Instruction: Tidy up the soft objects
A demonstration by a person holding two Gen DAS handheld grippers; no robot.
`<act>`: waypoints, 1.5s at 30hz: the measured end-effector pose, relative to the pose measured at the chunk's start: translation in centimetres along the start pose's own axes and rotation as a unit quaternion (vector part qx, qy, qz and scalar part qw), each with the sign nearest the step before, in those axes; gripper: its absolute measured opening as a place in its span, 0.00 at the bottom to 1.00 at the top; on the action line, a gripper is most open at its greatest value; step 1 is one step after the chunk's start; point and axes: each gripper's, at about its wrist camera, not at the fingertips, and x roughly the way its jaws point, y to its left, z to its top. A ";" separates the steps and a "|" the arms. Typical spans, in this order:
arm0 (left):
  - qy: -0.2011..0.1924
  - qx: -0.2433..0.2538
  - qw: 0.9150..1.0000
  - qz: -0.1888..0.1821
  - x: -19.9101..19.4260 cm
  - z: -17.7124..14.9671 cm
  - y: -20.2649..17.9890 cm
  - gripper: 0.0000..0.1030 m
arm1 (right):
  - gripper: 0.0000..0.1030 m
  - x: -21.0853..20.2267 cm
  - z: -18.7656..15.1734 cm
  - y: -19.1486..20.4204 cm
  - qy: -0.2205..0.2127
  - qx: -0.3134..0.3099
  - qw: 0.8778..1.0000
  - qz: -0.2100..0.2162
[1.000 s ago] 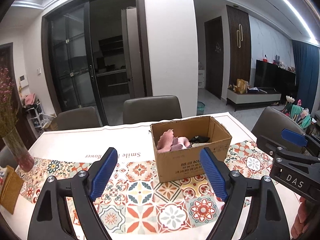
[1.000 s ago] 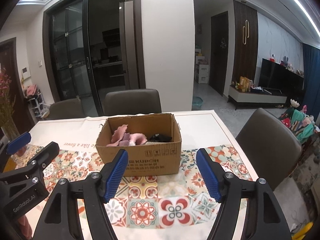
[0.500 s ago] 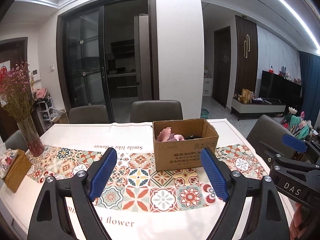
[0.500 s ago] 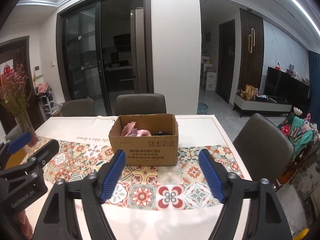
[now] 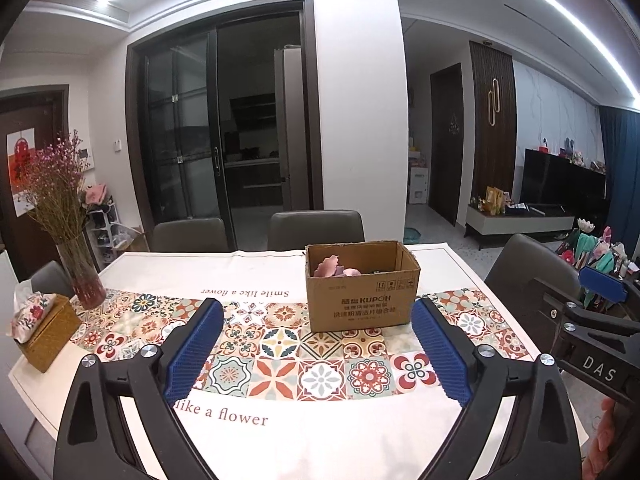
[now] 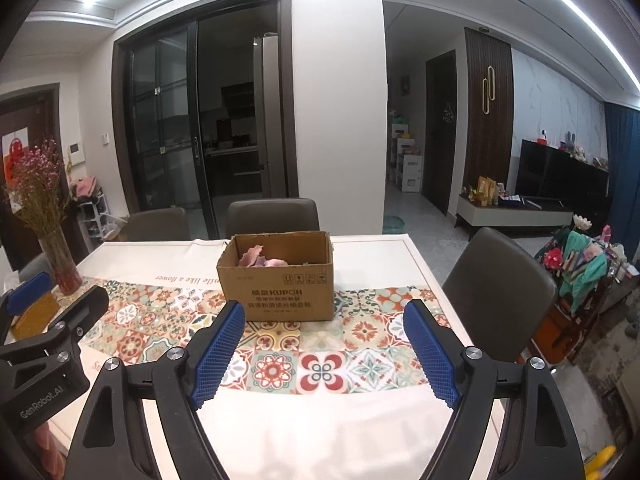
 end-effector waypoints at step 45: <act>-0.007 0.000 1.000 0.012 -4.4 -1.3 -0.2 1.00 | 0.80 -4.1 -1.9 -0.9 -0.013 0.001 1.000 0.002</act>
